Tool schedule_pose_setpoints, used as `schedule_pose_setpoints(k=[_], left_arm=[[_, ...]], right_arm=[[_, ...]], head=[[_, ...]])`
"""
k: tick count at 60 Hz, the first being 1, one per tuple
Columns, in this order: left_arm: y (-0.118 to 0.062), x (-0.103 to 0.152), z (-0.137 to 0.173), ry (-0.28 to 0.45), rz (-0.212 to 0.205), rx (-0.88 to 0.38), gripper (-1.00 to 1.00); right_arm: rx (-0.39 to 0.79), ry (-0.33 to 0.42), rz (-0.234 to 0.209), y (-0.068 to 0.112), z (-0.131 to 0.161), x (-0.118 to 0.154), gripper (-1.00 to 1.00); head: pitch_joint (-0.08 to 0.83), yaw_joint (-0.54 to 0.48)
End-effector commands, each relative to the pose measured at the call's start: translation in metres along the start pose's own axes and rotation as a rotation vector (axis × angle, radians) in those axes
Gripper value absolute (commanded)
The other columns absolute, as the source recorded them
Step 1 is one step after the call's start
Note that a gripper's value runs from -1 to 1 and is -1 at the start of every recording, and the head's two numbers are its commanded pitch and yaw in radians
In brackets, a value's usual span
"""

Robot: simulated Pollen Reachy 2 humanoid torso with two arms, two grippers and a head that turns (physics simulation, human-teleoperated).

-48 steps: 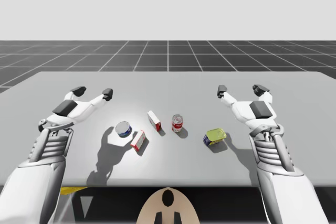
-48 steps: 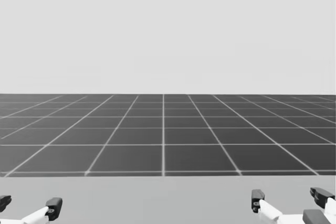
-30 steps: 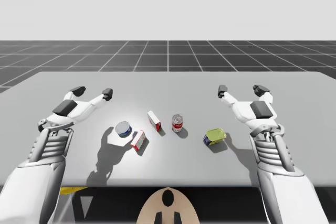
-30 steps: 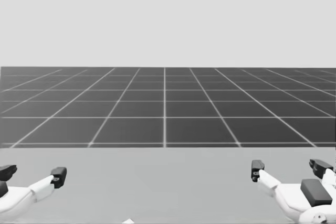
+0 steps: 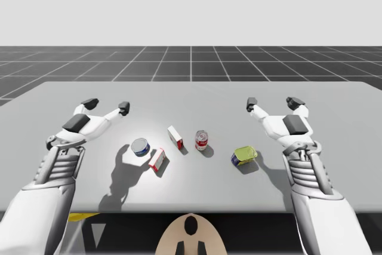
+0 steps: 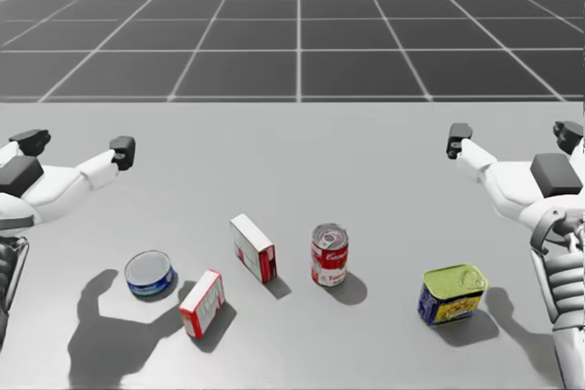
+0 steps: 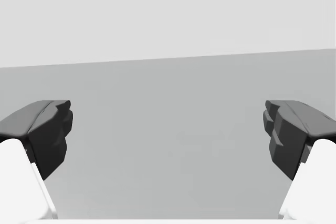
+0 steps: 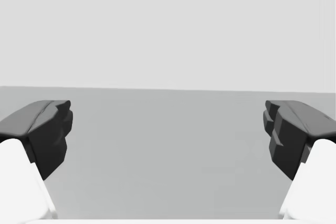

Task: Grasp the pudding box and hold it up.

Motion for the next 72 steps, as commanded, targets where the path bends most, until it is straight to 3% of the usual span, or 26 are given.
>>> schedule_pose_setpoints(k=[1, 14, 28, 35, 39, 47, 53, 60, 72], left_arm=[[-0.001, 0.0, 0.0, 0.002, -0.008, -0.003, -1.0], [-0.004, 0.0, 0.001, 0.0, -0.012, -0.013, -1.0], [-0.009, 0.001, 0.001, 0.002, -0.009, -0.034, -1.0], [-0.024, 0.005, 0.008, 0.021, 0.004, -0.097, -1.0], [-0.037, 0.014, 0.015, 0.057, 0.061, -0.168, -1.0], [-0.053, 0.031, 0.028, 0.13, 0.073, -0.259, -1.0], [-0.067, 0.037, 0.036, 0.173, 0.064, -0.322, -1.0], [-0.085, 0.033, 0.042, 0.224, 0.022, -0.387, -1.0], [-0.107, 0.01, 0.038, 0.312, -0.035, -0.465, -1.0]], right_arm=[[0.004, 0.007, 0.002, 0.001, 0.0, 0.0, -1.0], [0.011, 0.006, 0.009, 0.002, 0.001, 0.0, -1.0], [0.011, 0.007, 0.011, 0.002, 0.002, 0.0, -1.0], [0.01, 0.007, 0.013, 0.003, 0.001, -0.001, -1.0], [0.006, 0.012, 0.012, 0.002, 0.001, -0.002, -1.0], [0.007, 0.018, 0.017, 0.003, 0.0, -0.004, -1.0], [0.007, 0.016, 0.019, 0.003, 0.0, -0.005, -1.0], [0.009, 0.016, 0.019, 0.003, 0.0, -0.005, -1.0], [0.011, 0.01, 0.027, 0.003, 0.0, -0.005, -1.0]], head=[[0.535, 0.04], [0.627, 0.09], [0.635, 0.1], [0.637, 0.11], [0.638, 0.11], [0.639, 0.11], [0.639, 0.11], [0.639, 0.11], [0.644, 0.11]])
